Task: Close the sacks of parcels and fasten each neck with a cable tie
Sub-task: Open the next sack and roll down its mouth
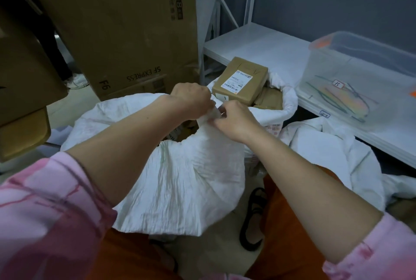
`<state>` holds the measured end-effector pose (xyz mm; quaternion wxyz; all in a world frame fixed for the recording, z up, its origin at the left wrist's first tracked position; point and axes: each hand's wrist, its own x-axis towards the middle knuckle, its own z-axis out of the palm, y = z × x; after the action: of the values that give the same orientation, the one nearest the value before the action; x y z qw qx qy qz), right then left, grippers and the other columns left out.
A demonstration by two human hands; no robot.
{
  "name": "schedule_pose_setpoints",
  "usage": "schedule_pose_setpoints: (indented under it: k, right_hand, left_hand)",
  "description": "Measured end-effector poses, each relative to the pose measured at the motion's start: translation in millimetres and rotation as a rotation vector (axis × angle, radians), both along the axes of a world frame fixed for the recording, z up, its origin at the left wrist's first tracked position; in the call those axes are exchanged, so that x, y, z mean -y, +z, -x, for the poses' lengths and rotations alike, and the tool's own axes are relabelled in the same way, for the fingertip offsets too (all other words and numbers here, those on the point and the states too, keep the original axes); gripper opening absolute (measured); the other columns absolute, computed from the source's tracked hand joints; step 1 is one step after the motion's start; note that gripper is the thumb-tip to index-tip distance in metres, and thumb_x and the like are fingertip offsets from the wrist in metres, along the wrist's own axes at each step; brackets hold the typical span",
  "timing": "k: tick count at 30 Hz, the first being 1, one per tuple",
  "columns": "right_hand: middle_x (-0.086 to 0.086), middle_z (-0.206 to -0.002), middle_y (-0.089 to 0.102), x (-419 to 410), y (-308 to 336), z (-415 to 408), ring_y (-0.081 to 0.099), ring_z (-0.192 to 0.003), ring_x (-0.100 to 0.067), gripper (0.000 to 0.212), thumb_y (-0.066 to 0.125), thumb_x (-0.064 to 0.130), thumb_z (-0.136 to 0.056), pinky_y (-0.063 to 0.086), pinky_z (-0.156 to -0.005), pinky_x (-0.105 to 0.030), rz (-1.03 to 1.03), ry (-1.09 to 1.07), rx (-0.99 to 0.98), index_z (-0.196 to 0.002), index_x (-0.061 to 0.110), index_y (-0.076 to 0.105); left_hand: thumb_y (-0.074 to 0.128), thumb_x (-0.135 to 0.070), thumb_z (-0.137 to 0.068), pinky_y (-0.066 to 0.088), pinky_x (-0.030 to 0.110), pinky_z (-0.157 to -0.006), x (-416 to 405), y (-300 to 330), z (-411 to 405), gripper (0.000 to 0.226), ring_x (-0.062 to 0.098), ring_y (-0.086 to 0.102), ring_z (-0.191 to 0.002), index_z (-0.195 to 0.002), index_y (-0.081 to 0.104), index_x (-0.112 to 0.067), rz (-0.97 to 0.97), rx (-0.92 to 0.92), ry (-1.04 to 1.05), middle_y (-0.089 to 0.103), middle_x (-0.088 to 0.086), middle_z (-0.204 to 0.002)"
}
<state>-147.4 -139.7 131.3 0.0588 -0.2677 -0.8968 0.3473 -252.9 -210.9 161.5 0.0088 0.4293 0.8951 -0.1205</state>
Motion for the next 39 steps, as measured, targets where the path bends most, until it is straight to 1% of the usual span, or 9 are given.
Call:
schedule_pose_setpoints:
  k: [3, 7, 12, 16, 20, 25, 29, 33, 39]
  right_hand:
    - [-0.007, -0.075, 0.053, -6.6, -12.4, 1.6, 0.05, -0.07, -0.024, 0.013, 0.055, 0.01, -0.089, 0.035, -0.053, -0.026, 0.115, -0.019, -0.002, -0.079, 0.009, 0.062]
    - [-0.006, -0.064, 0.043, -26.6, -23.2, 1.4, 0.033, -0.05, -0.012, 0.023, 0.044, -0.008, -0.09, 0.024, -0.037, -0.018, 0.705, -0.117, -0.015, -0.079, 0.006, 0.059]
    - [-0.005, -0.066, 0.046, -35.7, -34.2, 0.0, 0.034, -0.049, -0.011, 0.023, 0.037, -0.009, -0.085, 0.021, -0.034, -0.018, 1.173, -0.144, -0.076, -0.079, 0.01, 0.05]
    - [-0.005, -0.061, 0.046, -39.6, -30.2, 3.6, 0.04, -0.049, -0.012, 0.023, 0.045, -0.008, -0.085, 0.029, -0.037, -0.019, 1.253, -0.202, -0.149, -0.071, 0.009, 0.051]
    - [-0.005, -0.064, 0.045, -42.7, -25.8, 10.0, 0.04, -0.054, -0.011, 0.028, 0.045, -0.006, -0.093, 0.032, -0.036, -0.016, 1.318, -0.248, -0.222, -0.069, 0.008, 0.049]
    - [-0.002, -0.051, 0.045, -41.0, -21.3, 16.6, 0.045, -0.049, -0.01, 0.024, 0.044, -0.003, -0.095, 0.03, -0.034, -0.015, 1.367, -0.377, -0.304, -0.073, 0.006, 0.048]
    - [-0.003, -0.059, 0.042, -37.4, -16.5, 17.3, 0.048, -0.048, -0.01, 0.016, 0.042, -0.004, -0.094, 0.03, -0.036, -0.015, 1.419, -0.418, -0.318, -0.082, 0.003, 0.05]
    - [-0.006, -0.053, 0.053, -30.4, -15.0, 19.7, 0.05, -0.048, -0.011, 0.01, 0.043, -0.005, -0.092, 0.029, -0.033, -0.016, 1.428, -0.447, -0.295, -0.09, 0.001, 0.051]
    - [0.0, -0.06, 0.039, -45.9, -17.4, 17.5, 0.029, -0.037, -0.005, 0.021, 0.043, -0.002, -0.091, 0.018, -0.03, -0.015, 1.441, -0.577, -0.283, -0.073, 0.009, 0.044]
  left_hand:
    - [0.039, -0.045, -0.098, 0.041, 0.033, -0.068, -1.3, -0.5, -1.3, 0.039, 0.022, 0.054, -0.085, -0.111, 0.06, -0.015, -0.1, 0.096, -0.001, 0.057, 0.003, -0.094]
    - [0.063, -0.033, -0.088, 0.049, 0.035, -0.083, 12.8, 0.6, -3.4, 0.041, 0.02, 0.056, -0.105, -0.126, 0.051, -0.022, -0.461, 0.286, -0.125, 0.055, -0.001, -0.125]
    - [0.075, -0.032, -0.078, 0.052, 0.035, -0.079, 24.4, -6.7, -3.1, 0.059, 0.022, 0.056, -0.108, -0.13, 0.048, -0.027, -0.4, 0.287, -0.183, 0.042, -0.003, -0.14]
    - [0.065, -0.046, -0.082, 0.044, 0.036, -0.069, 31.6, -11.7, -17.1, 0.041, 0.023, 0.055, -0.085, -0.106, 0.049, -0.016, -0.613, 0.133, 0.172, 0.054, 0.002, -0.104]
    - [0.061, -0.071, -0.071, 0.046, 0.03, -0.06, 37.8, -38.4, -38.0, 0.054, 0.017, 0.06, -0.071, -0.071, 0.055, -0.018, -0.242, 0.23, 0.217, 0.057, -0.002, -0.068]
    - [0.063, -0.046, -0.081, 0.043, 0.029, -0.063, 45.3, -62.7, -46.5, 0.031, 0.021, 0.062, -0.081, -0.086, 0.067, -0.016, -0.332, 0.274, 0.251, 0.067, -0.001, -0.091]
    - [0.067, -0.07, -0.065, 0.047, 0.033, -0.076, 50.3, -57.3, -49.9, 0.084, 0.022, 0.058, -0.104, -0.125, 0.048, -0.015, -0.413, 0.291, 0.383, 0.053, -0.001, -0.119]
    - [0.071, -0.04, -0.08, 0.056, 0.037, -0.074, 49.0, -64.0, -46.1, 0.03, 0.019, 0.065, -0.081, -0.094, 0.066, -0.015, -0.631, 0.64, 0.34, 0.067, -0.006, -0.095]
    - [0.057, -0.019, -0.083, 0.053, 0.033, -0.064, 53.8, -59.3, -47.6, 0.013, 0.022, 0.065, -0.078, -0.078, 0.068, -0.014, -0.374, 0.392, 0.26, 0.069, 0.001, -0.082]
